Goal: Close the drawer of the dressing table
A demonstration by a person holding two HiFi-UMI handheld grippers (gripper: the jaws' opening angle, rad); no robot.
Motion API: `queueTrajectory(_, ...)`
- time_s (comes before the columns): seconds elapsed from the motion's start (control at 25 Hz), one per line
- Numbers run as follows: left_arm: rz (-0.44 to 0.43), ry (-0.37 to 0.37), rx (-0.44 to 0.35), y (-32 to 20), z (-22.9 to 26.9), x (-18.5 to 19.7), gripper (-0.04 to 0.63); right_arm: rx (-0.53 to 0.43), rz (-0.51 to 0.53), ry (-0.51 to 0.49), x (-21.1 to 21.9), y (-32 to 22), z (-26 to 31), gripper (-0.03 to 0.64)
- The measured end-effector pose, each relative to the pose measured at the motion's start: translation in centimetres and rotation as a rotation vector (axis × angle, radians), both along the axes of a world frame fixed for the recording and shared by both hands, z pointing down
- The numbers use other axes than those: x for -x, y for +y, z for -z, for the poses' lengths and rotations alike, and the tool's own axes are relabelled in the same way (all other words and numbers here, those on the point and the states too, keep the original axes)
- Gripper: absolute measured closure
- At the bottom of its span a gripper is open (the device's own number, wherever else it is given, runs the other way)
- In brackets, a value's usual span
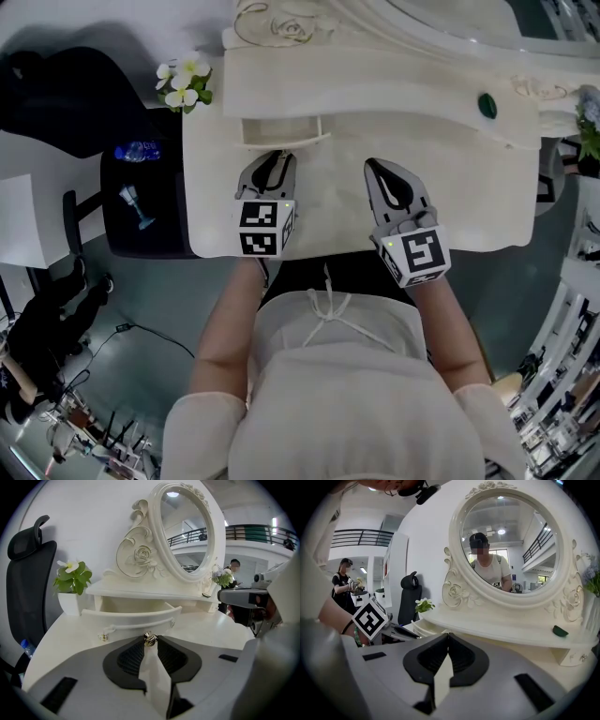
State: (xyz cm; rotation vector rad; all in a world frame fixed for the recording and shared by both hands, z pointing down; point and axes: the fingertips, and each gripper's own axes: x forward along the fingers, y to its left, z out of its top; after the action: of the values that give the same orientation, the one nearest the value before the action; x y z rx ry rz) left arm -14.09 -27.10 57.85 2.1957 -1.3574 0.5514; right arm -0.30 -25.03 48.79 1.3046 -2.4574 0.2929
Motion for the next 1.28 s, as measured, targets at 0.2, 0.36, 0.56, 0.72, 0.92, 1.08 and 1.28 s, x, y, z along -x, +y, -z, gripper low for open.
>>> queueTrajectory(0.2, 0.013, -0.013, 0.007, -1.3, -0.1, 0.3, 0.494, 0.009, -0.012, -0.024, -0.7, -0.8, 0.3, 0.610)
queueTrajectory(0.36, 0.032, -0.022, 0.020, -2.2, -0.1, 0.3, 0.494, 0.013, -0.007, -0.025, -1.3, -1.8, 0.4, 0.611)
queueTrajectory(0.56, 0.055, -0.013, 0.029, -3.0, -0.2, 0.5, 0.494, 0.013, 0.009, -0.033, -1.3, -3.2, 0.5, 0.611)
queueTrajectory(0.72, 0.066, -0.025, 0.056, -3.7, -0.3, 0.5, 0.492, 0.015, 0.031, -0.041, -1.2, -4.1, 0.7, 0.611)
queueTrajectory(0.92, 0.063, -0.032, 0.080, -4.4, -0.5, 0.6, 0.491, 0.016, 0.050, -0.034, -1.1, -5.1, 0.6, 0.611)
queueTrajectory(1.08, 0.080, -0.053, 0.076, -5.3, -0.2, 0.8, 0.489, 0.021, 0.057, -0.033, -1.0, -5.6, 0.3, 0.611)
queueTrajectory(1.28, 0.104, -0.037, 0.075, -6.5, -0.2, 0.9, 0.489, 0.029, 0.063, -0.035, -0.9, -5.9, 0.1, 0.611)
